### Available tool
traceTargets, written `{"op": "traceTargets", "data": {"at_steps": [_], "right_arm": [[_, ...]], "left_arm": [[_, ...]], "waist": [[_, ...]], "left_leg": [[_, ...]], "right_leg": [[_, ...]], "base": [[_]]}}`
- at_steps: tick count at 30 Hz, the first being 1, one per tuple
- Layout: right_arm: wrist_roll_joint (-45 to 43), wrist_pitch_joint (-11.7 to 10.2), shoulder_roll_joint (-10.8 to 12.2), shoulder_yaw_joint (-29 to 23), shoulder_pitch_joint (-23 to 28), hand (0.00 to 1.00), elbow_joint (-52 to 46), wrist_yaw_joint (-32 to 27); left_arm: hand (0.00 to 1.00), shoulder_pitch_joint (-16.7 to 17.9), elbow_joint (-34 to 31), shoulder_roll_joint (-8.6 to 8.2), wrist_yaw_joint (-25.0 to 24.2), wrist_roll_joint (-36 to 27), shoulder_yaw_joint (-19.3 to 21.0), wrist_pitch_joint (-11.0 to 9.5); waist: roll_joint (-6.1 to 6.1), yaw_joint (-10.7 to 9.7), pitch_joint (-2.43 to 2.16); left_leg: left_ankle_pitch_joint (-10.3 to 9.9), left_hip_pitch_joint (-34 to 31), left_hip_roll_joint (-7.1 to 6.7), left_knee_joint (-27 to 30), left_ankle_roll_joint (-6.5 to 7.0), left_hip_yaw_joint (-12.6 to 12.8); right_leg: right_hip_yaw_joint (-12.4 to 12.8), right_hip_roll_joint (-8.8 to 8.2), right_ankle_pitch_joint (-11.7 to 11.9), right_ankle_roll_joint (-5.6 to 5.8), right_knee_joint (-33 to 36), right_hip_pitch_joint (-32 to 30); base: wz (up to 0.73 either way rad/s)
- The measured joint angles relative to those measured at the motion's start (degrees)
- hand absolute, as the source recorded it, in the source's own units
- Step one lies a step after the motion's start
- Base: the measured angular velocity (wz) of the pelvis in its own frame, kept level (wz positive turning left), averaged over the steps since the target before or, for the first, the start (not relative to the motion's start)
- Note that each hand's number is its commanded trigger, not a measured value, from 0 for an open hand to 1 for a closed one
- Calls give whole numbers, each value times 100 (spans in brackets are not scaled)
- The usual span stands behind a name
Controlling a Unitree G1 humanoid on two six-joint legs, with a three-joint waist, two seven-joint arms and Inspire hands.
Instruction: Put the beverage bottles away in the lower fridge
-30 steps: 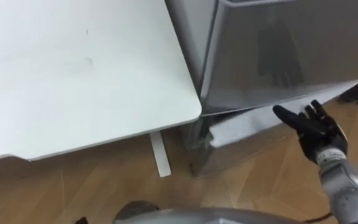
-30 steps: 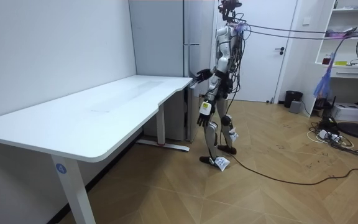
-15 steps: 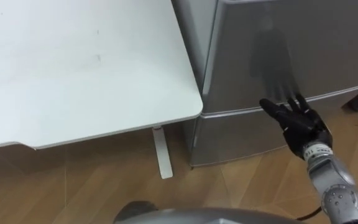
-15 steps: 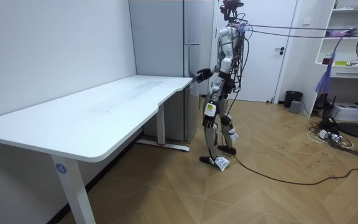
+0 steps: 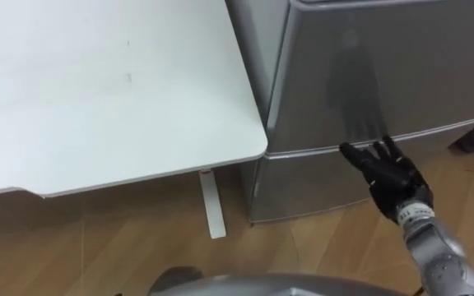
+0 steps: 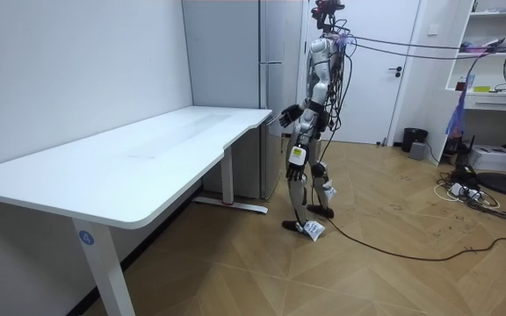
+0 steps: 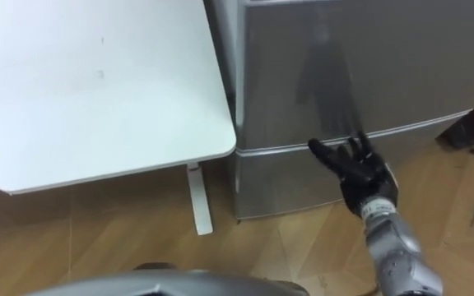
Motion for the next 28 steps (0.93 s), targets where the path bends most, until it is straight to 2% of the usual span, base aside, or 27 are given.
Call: {"op": "traceTargets", "data": {"at_steps": [2, 3, 8, 12, 18, 23, 28], "right_arm": [[-417, 88, 10, 165, -1, 0, 494, 88], [-630, 87, 17, 244, -18, 0, 886, 128], [-1253, 90, 44, 262, -73, 0, 2210, 259], [-1412, 105, 71, 254, -116, 0, 2918, 350], [-1535, 85, 123, 214, -280, 0, 3145, 317], [-1577, 103, 136, 130, -288, 0, 3284, 241], [-1591, 219, 154, -39, -285, 0, 3312, 188]], "left_arm": [[0, -12, 10, 4, -8, 4, -2, -3], [0, -55, 65, 18, -6, -3, 0, -18], [0, -73, 97, 0, -9, 35, 25, -43], [0, -112, 226, 17, -43, 31, 50, -41], [0, -322, 500, 18, -160, 32, 56, -73], [0, -332, 514, 16, -161, 36, 129, -61], [0, -320, 512, 13, -172, 45, 241, -26]], "waist": [[-18, 38, -13], [-6, 53, -11], [6, 110, -3], [2, 107, 27], [-11, 105, 33], [8, 80, 37], [10, 52, 36]], "left_leg": [[-11, -62, -13, 42, 9, -15], [-14, -112, -23, 82, 16, -12], [-36, -113, -67, 112, 37, -16], [-40, -71, -80, 103, 42, -19], [-54, -51, -88, 113, 43, -31], [-85, -59, -107, 116, 53, -29], [-144, -99, -166, 119, 74, -95]], "right_leg": [[-68, -4, 1, 0, 5, 8], [-161, -14, 1, 1, 7, 15], [-301, -53, -40, 36, -52, 103], [-300, -56, -45, 40, -79, 183], [-309, -57, -49, 46, -78, 205], [-313, -76, -63, 65, -79, 201], [-377, -111, -97, 91, -74, 208]], "base": [[22], [30], [16], [2], [0], [0], [5]]}}
